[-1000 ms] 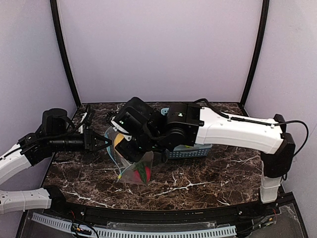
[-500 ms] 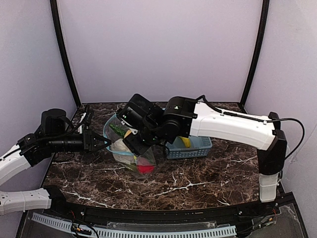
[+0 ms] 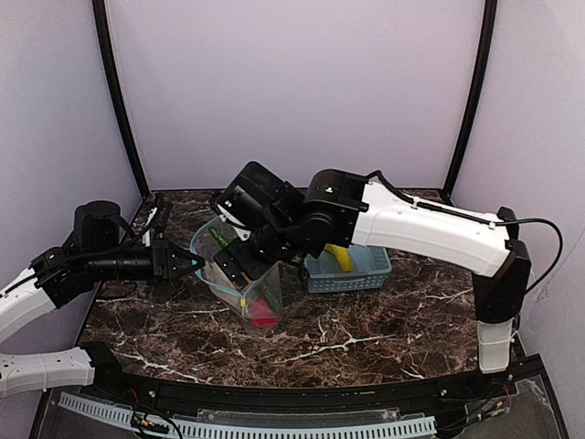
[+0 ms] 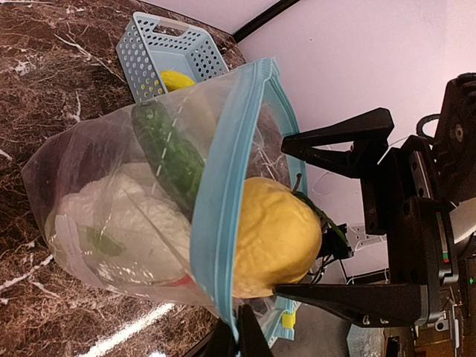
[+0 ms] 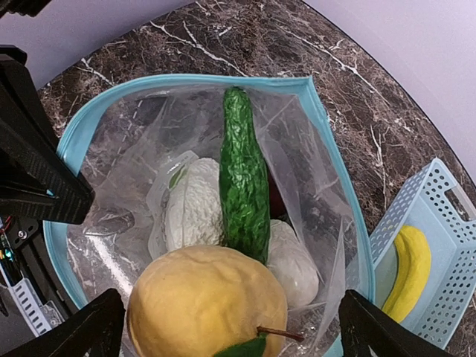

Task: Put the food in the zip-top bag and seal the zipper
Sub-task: Place the fake fruit in the zipper food storage bag, then adjust the zipper food storage bag at the center of the board.

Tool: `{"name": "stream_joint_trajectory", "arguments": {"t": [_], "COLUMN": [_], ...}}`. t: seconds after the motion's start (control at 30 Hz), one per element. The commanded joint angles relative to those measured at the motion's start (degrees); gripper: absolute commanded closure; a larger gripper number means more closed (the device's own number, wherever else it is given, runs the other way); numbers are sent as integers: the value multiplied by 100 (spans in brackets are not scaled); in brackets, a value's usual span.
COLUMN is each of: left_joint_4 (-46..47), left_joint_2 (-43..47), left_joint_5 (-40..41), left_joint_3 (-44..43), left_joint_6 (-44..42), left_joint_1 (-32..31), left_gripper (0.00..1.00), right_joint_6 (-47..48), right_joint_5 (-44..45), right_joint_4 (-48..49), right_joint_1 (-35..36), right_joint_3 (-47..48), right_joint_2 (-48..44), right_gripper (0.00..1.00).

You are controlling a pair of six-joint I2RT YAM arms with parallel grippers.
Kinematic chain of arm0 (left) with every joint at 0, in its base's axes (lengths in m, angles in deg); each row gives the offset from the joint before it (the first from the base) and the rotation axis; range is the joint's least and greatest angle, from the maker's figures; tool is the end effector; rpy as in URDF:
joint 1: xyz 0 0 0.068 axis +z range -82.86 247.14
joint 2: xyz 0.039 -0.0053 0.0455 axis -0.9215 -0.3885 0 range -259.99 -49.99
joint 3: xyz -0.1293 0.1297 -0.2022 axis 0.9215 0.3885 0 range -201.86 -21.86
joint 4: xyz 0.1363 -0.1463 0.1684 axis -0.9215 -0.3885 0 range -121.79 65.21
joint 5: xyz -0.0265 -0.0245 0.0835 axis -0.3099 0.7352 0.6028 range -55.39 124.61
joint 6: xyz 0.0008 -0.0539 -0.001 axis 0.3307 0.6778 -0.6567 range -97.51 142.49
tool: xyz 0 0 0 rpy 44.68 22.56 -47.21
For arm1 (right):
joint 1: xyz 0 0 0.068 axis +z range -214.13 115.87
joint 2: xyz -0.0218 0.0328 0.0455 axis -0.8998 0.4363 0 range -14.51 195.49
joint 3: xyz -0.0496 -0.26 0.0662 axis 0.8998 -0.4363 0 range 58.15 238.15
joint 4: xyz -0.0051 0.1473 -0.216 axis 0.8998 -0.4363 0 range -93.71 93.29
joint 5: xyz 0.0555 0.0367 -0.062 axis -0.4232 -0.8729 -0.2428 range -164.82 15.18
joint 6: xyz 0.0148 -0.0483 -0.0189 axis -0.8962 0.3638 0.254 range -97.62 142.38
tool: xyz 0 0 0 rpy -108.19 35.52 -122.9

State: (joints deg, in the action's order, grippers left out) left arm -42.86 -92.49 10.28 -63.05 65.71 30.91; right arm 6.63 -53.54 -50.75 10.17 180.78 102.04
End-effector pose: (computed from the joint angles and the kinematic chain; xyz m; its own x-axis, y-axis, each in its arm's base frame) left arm 0.1302 -0.1136 0.3110 -0.7785 -0.2031 -0.5938 0.4377 0.5024 -0.7457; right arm 0.1334 0.4270 0.3556 -0.4190 -0.5562 -0.7177 -0.7456 0.6618 -0.0776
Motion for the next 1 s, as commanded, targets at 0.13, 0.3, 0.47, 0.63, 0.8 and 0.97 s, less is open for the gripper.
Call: {"name": "stream_joint_trajectory", "arguments": {"t": [0.13, 0.3, 0.47, 0.63, 0.8, 0.97], "left_joint_4": [273, 330, 476, 666, 794, 756], "left_joint_2": [41, -7, -33, -124, -266, -286], "left_joint_5": [64, 136, 216, 234, 174, 167], "left_joint_3": [46, 17, 14, 23, 8, -40], "left_joint_6": [133, 181, 281, 340, 366, 321], "left_joint_1": [-7, -5, -7, -7, -7, -1], "left_gripper": [99, 99, 99, 99, 99, 99], "right_joint_6": [-335, -800, -1443, -2294, -2953, -3108], "right_joint_5": [-652, -857, -536, -415, -410, -207], "right_joint_4": [459, 948, 1377, 1755, 2043, 2107], "right_joint_1": [-5, 27, 291, 576, 705, 693], "right_joint_3": [-200, -992, -1921, -2968, -3644, -3825], "right_joint_2": [-912, -1604, -2256, -2591, -2650, -2670], "right_gripper": [1, 2, 4, 12, 25, 31]}}
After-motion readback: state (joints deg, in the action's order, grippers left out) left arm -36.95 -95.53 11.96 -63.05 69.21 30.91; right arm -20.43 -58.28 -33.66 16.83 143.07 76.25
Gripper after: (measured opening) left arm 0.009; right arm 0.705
